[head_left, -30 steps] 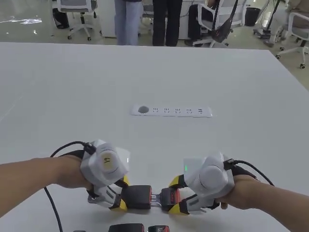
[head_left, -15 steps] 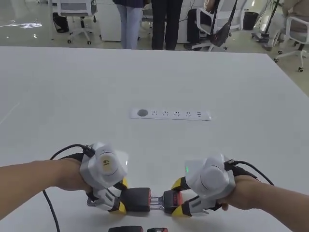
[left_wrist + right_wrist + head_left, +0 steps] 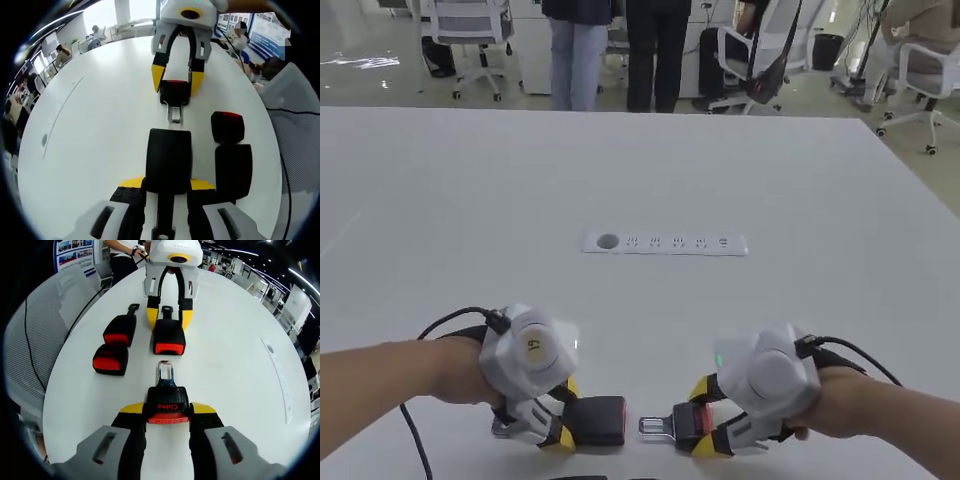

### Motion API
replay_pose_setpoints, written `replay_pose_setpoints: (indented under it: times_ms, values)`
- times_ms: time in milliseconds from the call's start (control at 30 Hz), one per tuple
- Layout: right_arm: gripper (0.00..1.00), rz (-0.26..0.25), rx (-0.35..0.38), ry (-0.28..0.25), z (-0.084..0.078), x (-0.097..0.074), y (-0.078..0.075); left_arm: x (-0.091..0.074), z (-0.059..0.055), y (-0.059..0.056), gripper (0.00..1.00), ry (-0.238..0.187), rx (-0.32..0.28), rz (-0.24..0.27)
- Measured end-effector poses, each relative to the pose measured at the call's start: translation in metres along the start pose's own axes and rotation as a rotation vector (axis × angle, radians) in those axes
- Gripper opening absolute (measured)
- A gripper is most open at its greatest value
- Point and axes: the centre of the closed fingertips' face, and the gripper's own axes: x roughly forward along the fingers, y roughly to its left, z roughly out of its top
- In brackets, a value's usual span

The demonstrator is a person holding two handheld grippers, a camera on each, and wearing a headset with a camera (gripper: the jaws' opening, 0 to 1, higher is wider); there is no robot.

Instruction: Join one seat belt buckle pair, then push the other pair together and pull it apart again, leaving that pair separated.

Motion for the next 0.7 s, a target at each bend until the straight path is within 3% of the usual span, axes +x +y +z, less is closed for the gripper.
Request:
replay_pose_setpoints:
  times_ms: [700]
  values:
    - [0.32, -0.003, -0.001, 0.043, -0.025, -0.015, 0.0, -0.001, 0.002, -0.002, 0.33, 0.01, 0.014, -0.004]
